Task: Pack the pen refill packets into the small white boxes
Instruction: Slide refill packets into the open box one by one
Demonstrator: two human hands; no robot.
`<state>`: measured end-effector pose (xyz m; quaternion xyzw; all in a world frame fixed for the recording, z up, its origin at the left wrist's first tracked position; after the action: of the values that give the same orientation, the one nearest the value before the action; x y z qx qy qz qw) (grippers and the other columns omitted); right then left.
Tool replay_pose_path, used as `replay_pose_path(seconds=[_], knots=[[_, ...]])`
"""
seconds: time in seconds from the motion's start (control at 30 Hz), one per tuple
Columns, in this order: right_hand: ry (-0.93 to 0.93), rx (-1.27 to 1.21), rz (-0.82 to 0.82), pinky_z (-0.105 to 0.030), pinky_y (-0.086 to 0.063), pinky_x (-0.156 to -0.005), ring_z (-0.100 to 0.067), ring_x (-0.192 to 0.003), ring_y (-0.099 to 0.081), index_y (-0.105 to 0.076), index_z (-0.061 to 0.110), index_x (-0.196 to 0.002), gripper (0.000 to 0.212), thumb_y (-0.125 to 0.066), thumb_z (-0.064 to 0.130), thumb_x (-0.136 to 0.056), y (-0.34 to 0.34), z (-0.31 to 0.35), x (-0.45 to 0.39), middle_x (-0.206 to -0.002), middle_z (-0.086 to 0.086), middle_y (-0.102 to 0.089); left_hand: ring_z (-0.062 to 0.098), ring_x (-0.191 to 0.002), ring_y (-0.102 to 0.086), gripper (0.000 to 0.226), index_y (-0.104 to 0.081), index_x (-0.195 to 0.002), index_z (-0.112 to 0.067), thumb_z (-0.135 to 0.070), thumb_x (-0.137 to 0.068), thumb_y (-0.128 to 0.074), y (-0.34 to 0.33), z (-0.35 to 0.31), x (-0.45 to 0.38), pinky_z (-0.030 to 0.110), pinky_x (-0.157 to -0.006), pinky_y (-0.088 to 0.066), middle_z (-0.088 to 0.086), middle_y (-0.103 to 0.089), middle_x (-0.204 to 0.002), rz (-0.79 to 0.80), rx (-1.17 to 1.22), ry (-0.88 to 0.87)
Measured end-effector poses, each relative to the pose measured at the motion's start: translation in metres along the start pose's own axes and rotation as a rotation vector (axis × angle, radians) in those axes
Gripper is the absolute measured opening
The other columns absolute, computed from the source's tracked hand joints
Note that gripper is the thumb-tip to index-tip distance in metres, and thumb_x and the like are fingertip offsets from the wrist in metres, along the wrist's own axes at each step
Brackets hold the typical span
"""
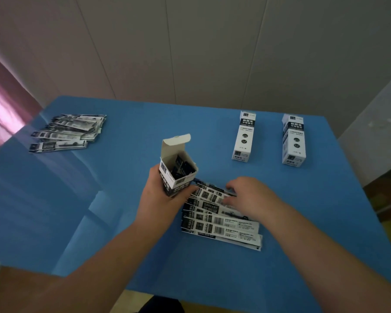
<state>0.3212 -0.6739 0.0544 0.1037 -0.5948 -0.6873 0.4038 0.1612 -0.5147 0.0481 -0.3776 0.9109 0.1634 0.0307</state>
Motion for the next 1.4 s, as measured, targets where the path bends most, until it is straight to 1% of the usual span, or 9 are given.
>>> replay_pose_path(seconds=[0.13,0.27,0.43,0.7,0.83,0.97,1.13,1.27,1.4], knots=[[0.038,-0.008,0.011,-0.028,-0.035,-0.052,-0.012,-0.067,-0.058,-0.063,0.022,-0.077,0.03,-0.07,0.048,-0.09,-0.004,-0.001,0.0,-0.074,0.003,-0.062,-0.006,-0.099,-0.067,0.055,-0.047,-0.104,-0.068,-0.056,-0.064,-0.083,-0.001,0.0,0.001,0.009,-0.076,-0.052,-0.03,-0.067,-0.107,0.014,-0.012,-0.009],[0.068,-0.028,-0.008,-0.028,-0.036,-0.052,-0.012,-0.064,-0.058,-0.062,0.025,-0.071,0.032,-0.07,0.05,-0.089,0.007,0.001,-0.001,-0.07,0.004,-0.062,-0.005,-0.099,-0.068,0.056,-0.047,-0.103,-0.069,-0.051,-0.065,-0.085,-0.001,0.003,0.001,0.01,-0.075,-0.053,-0.028,-0.067,-0.108,0.006,-0.007,-0.011],[0.073,-0.048,-0.018,-0.03,-0.031,-0.05,-0.014,-0.054,-0.045,-0.048,0.018,-0.065,0.046,-0.066,0.05,-0.093,0.016,-0.003,0.002,-0.063,0.0,-0.05,-0.008,-0.098,-0.066,0.068,-0.048,-0.1,-0.069,-0.021,-0.077,-0.091,-0.001,0.007,0.0,0.006,-0.072,-0.05,-0.03,-0.067,-0.106,-0.001,-0.019,-0.043],[0.031,-0.202,-0.02,-0.029,-0.029,-0.051,-0.013,-0.052,-0.036,-0.043,0.017,-0.065,0.049,-0.063,0.051,-0.094,0.025,-0.01,0.007,-0.062,0.003,-0.039,-0.012,-0.098,-0.065,0.07,-0.046,-0.101,-0.072,-0.024,-0.076,-0.092,-0.002,0.005,0.003,0.003,-0.071,-0.049,-0.035,-0.065,-0.105,-0.023,-0.035,-0.049],[0.008,-0.499,-0.049,-0.026,-0.041,-0.05,-0.008,-0.049,-0.049,-0.065,0.023,-0.076,0.032,-0.064,0.05,-0.094,0.04,-0.012,0.017,-0.061,0.006,-0.056,-0.011,-0.096,-0.065,0.069,-0.046,-0.1,-0.071,-0.026,-0.076,-0.092,-0.002,0.005,0.002,0.003,-0.07,-0.048,-0.034,-0.065,-0.104,-0.036,-0.04,-0.047],[-0.007,-0.851,-0.111,-0.03,-0.052,-0.068,-0.003,-0.053,-0.06,-0.072,0.024,-0.088,0.019,-0.073,0.043,-0.09,0.057,-0.011,0.035,-0.065,0.013,-0.069,-0.009,-0.096,-0.066,0.064,-0.046,-0.102,-0.07,-0.036,-0.072,-0.091,-0.003,0.005,0.003,0.004,-0.072,-0.049,-0.031,-0.066,-0.106,-0.04,-0.026,-0.03],[0.167,-1.141,-0.176,-0.026,-0.06,-0.071,-0.019,-0.072,-0.074,-0.078,0.012,-0.086,0.017,-0.079,0.029,-0.086,0.08,0.007,0.059,-0.087,-0.004,-0.08,-0.007,-0.095,-0.068,0.057,-0.047,-0.105,-0.069,-0.055,-0.063,-0.083,-0.004,0.007,0.002,0.005,-0.069,-0.05,-0.03,-0.068,-0.105,-0.057,-0.015,-0.016],[0.394,-1.207,-0.327,-0.024,-0.059,-0.064,-0.019,-0.081,-0.077,-0.079,0.019,-0.086,0.009,-0.076,0.027,-0.09,0.094,0.037,0.077,-0.088,-0.001,-0.08,-0.006,-0.097,-0.067,0.058,-0.046,-0.108,-0.068,-0.055,-0.063,-0.082,-0.005,0.007,0.002,0.009,-0.069,-0.051,-0.03,-0.066,-0.109,-0.053,-0.03,-0.03],[0.376,-1.013,-0.484,-0.035,-0.063,-0.062,-0.011,-0.069,-0.074,-0.077,0.022,-0.084,0.016,-0.076,0.037,-0.088,0.091,0.064,0.082,-0.081,0.008,-0.078,-0.006,-0.099,-0.066,0.058,-0.047,-0.108,-0.069,-0.051,-0.066,-0.083,-0.006,0.005,0.003,0.005,-0.072,-0.05,-0.031,-0.065,-0.11,-0.052,-0.023,-0.047]])
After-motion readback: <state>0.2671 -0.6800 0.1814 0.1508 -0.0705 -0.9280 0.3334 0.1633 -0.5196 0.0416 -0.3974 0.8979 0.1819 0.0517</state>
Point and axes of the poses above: each hand's wrist, its own x-axis away from the middle knuckle, its own y-axis out of the back of the hand, z = x × y, the point moved 1 cm from there along -x, towards the middle knuckle
